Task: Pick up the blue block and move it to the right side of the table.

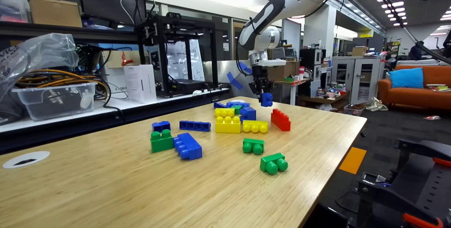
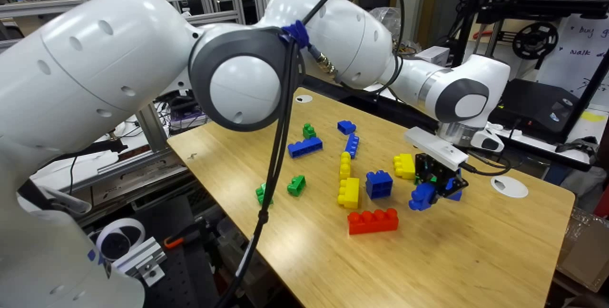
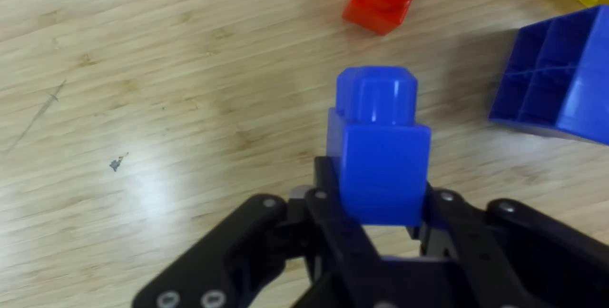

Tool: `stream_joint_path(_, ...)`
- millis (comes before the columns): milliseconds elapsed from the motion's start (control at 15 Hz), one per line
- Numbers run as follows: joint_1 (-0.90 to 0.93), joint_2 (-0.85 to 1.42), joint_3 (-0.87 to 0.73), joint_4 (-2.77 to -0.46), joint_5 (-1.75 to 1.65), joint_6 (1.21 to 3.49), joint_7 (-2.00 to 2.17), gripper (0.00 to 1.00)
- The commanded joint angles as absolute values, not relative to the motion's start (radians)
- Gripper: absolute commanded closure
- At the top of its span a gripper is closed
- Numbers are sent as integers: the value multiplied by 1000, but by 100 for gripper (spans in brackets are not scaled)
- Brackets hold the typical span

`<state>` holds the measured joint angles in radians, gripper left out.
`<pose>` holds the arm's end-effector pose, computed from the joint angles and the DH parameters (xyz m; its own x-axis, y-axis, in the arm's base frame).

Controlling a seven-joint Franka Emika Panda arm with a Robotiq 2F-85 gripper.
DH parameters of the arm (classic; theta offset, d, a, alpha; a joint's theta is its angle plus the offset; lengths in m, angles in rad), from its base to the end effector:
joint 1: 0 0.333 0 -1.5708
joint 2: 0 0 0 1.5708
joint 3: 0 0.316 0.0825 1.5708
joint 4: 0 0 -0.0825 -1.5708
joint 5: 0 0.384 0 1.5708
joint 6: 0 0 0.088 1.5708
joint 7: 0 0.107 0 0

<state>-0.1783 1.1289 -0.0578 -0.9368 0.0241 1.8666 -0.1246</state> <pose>0.7461 -0.1608 0.1621 0.9757 -0.0916 -0.1989 -0.0922 -0.9957 0.0063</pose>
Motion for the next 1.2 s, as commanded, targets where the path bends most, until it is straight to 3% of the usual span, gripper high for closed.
stream_joint_path(0, -171, 1198, -73, -826, -17, 1793, -119, 89)
stream_joint_path(1133, -179, 1267, -66, -802, -13, 1891, -108, 89)
